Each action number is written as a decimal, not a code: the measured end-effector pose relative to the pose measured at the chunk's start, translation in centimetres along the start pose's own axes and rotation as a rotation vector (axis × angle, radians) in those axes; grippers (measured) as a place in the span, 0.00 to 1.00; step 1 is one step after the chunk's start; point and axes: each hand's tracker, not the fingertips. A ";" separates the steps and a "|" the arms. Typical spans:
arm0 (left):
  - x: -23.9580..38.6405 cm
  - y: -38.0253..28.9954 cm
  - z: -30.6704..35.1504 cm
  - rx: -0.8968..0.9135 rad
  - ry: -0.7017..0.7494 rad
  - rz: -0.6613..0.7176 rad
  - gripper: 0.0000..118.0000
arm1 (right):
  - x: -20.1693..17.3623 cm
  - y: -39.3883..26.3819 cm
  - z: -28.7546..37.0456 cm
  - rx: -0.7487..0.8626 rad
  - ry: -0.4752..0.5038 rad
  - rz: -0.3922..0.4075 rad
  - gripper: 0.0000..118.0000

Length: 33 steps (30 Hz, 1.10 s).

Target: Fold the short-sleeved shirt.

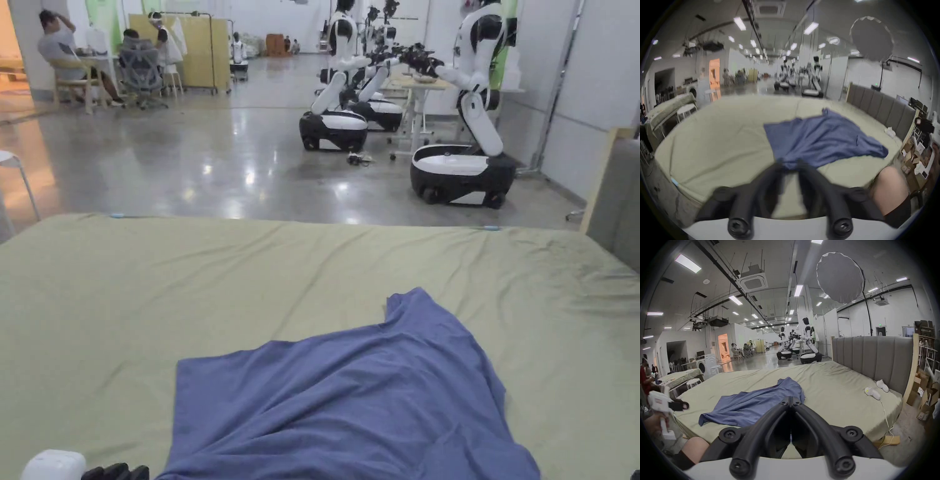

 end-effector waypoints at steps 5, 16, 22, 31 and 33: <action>-2.4 -0.6 -7.1 -0.124 -0.020 0.010 0.96 | 1.4 0.3 0.6 0.002 -0.018 -0.014 0.00; -1.3 -0.3 -5.7 -0.222 0.033 0.095 0.07 | 3.2 -1.5 -1.7 -0.113 -0.055 0.024 0.00; -4.0 0.7 -5.2 -0.183 0.001 0.050 0.07 | 3.2 -2.4 -6.9 -0.261 0.045 0.051 0.00; -4.0 1.6 -2.3 -0.108 0.018 0.053 0.07 | 3.5 -8.2 -18.7 -0.608 0.150 -0.014 0.96; -4.5 1.7 -2.5 -0.115 0.022 0.058 0.07 | 5.4 -10.8 -21.0 -0.643 0.119 0.055 0.96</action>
